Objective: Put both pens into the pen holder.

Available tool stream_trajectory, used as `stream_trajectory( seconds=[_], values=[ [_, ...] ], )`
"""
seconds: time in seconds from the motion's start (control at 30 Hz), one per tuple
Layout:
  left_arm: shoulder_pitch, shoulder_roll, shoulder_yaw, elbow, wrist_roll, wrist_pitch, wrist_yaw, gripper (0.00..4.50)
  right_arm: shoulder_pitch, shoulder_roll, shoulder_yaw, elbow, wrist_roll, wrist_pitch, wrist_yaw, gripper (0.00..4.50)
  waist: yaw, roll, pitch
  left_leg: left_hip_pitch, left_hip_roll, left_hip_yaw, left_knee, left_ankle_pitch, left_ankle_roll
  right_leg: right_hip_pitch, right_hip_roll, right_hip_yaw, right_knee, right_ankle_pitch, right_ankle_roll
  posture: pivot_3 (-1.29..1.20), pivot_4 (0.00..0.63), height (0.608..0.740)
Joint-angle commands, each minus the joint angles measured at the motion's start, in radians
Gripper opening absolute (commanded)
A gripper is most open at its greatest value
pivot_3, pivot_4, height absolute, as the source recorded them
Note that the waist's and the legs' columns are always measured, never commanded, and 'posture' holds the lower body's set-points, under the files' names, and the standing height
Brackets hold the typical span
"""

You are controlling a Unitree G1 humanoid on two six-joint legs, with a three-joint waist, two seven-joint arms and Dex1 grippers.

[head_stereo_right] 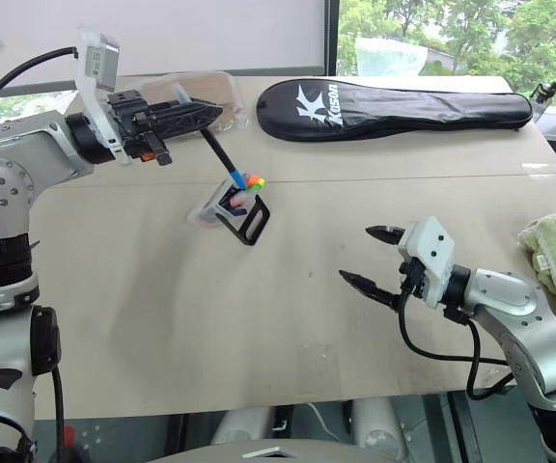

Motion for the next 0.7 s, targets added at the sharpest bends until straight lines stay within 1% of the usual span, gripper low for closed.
stream_trajectory(
  seconds=[0.03,0.13,0.3,0.43,0.53,0.6,0.67,0.7],
  values=[
    [-0.041,0.023,0.004,-0.01,0.04,-0.026,-0.052,0.01,0.004,0.008,-0.016,-0.044,-0.003,-0.025,-0.009,4.44,0.001,0.0,0.0,0.0,0.0,0.0,0.0,0.0,0.0,0.0,0.0,0.0,0.0,0.0,0.0,0.0,0.15,0.74],
    [-0.043,0.022,-0.009,-0.014,0.08,-0.033,-0.077,0.01,0.004,0.011,-0.013,-0.043,-0.006,-0.023,-0.011,4.44,0.001,0.0,0.0,0.0,0.0,0.0,0.0,0.0,0.0,0.0,0.0,0.0,0.0,0.0,0.0,0.0,0.15,0.74],
    [-0.002,0.047,-0.148,-0.11,0.252,-0.165,-0.146,0.01,-0.012,0.014,-0.002,-0.035,-0.013,-0.018,-0.014,4.44,0.002,0.0,0.0,0.0,0.0,0.0,0.001,0.0,0.0,0.0,0.0,0.0,0.0,0.0,-0.001,0.0,0.15,0.74],
    [0.002,0.047,-0.217,-0.19,0.324,-0.188,-0.169,0.01,-0.022,0.015,0.0,-0.034,-0.012,-0.013,-0.017,4.44,0.002,0.0,0.0,0.0,0.0,0.0,0.001,0.0,0.0,0.0,0.0,0.0,0.001,-0.001,-0.001,0.0,0.15,0.74],
    [-0.006,0.069,-0.315,-0.25,0.441,-0.239,-0.193,0.01,-0.025,0.017,0.002,-0.042,-0.012,-0.007,-0.025,4.44,0.003,0.0,0.0,0.0,0.0,0.0,0.001,0.0,0.001,0.0,0.0,0.0,0.001,-0.001,-0.001,0.0,0.15,0.74],
    [-0.004,0.077,-0.349,-0.267,0.481,-0.258,-0.218,0.01,-0.027,0.02,0.006,-0.044,-0.014,-0.005,-0.028,4.44,0.003,0.0,0.0,0.0,0.0,0.0,0.001,0.0,0.001,0.0,0.0,0.0,0.001,-0.001,-0.002,0.0,0.15,0.74],
    [-0.009,0.075,-0.378,-0.262,0.532,-0.267,-0.22,1.02,-0.03,0.024,0.011,-0.045,-0.016,-0.002,-0.033,4.5,0.003,0.0,0.0,0.0,0.0,0.0,0.002,-0.001,0.001,0.0,0.0,0.0,0.002,-0.001,-0.002,0.0,0.15,0.74],
    [-0.008,0.077,-0.39,-0.261,0.546,-0.271,-0.235,1.26,-0.032,0.026,0.013,-0.045,-0.016,-0.001,-0.035,4.5,0.003,0.0,0.0,0.0,0.0,0.0,0.002,-0.001,0.001,0.0,0.0,0.0,0.002,-0.001,-0.002,0.0,0.15,0.74]
  ],
)
